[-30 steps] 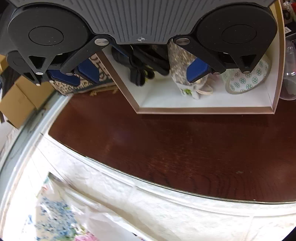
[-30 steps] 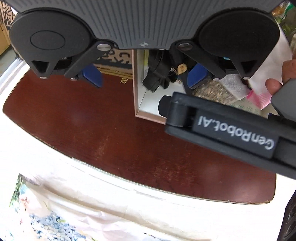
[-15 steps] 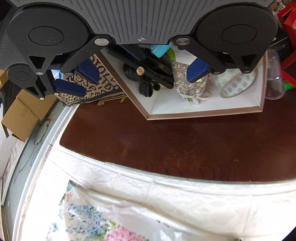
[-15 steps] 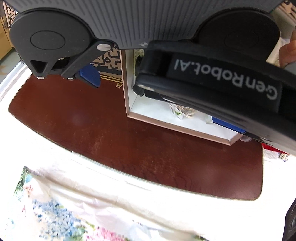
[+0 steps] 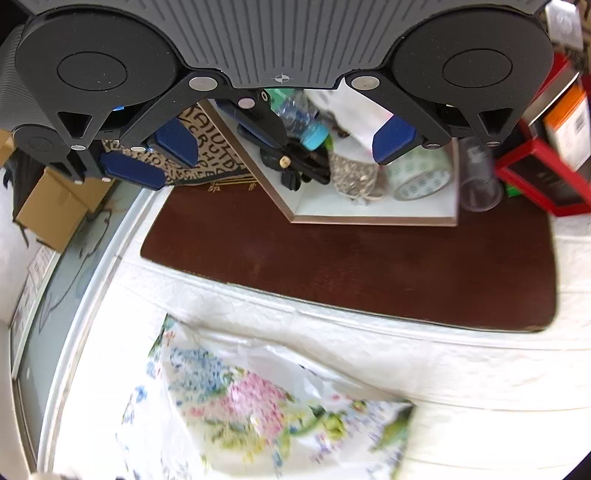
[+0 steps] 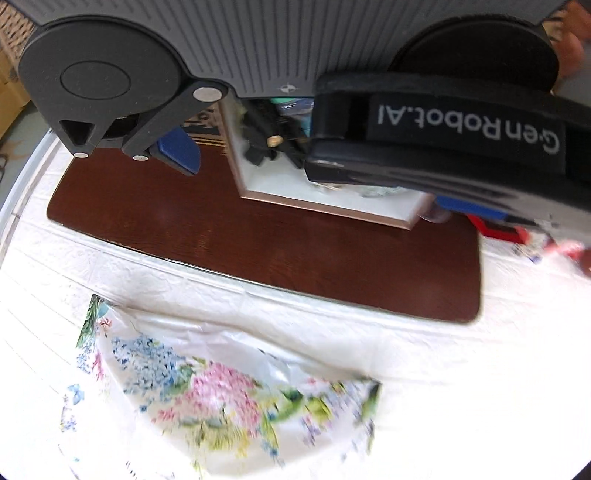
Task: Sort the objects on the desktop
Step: 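Withdraw both grippers from the box back over the table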
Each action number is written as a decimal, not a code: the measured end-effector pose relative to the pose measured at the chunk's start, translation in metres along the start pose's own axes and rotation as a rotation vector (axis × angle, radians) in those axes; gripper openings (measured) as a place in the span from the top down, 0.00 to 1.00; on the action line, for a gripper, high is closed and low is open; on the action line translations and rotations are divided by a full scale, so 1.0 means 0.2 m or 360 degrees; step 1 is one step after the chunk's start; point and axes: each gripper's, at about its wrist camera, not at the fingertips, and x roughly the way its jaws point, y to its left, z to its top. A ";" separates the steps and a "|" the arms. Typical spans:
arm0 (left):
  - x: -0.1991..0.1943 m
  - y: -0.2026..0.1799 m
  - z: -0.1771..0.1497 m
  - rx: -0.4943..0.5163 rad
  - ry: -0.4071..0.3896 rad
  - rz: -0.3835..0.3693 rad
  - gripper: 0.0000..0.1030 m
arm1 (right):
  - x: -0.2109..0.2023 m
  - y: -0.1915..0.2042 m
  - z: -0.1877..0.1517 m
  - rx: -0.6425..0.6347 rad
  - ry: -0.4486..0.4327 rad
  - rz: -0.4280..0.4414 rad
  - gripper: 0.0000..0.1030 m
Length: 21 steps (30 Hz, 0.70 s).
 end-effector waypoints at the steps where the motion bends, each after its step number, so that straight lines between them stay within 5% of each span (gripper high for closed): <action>1: -0.05 0.01 -0.02 -0.0014 -0.0020 0.0006 0.00 | -0.04 0.03 -0.01 0.0019 -0.0019 0.0027 0.00; 13: -0.60 0.24 -0.33 -0.0069 -0.0237 0.0222 0.00 | -0.28 0.52 -0.16 0.0028 -0.0117 0.0262 0.00; 21: -0.83 0.44 -0.56 -0.0109 -0.0213 0.0351 0.00 | -0.40 0.84 -0.32 0.0072 -0.0080 0.0392 0.00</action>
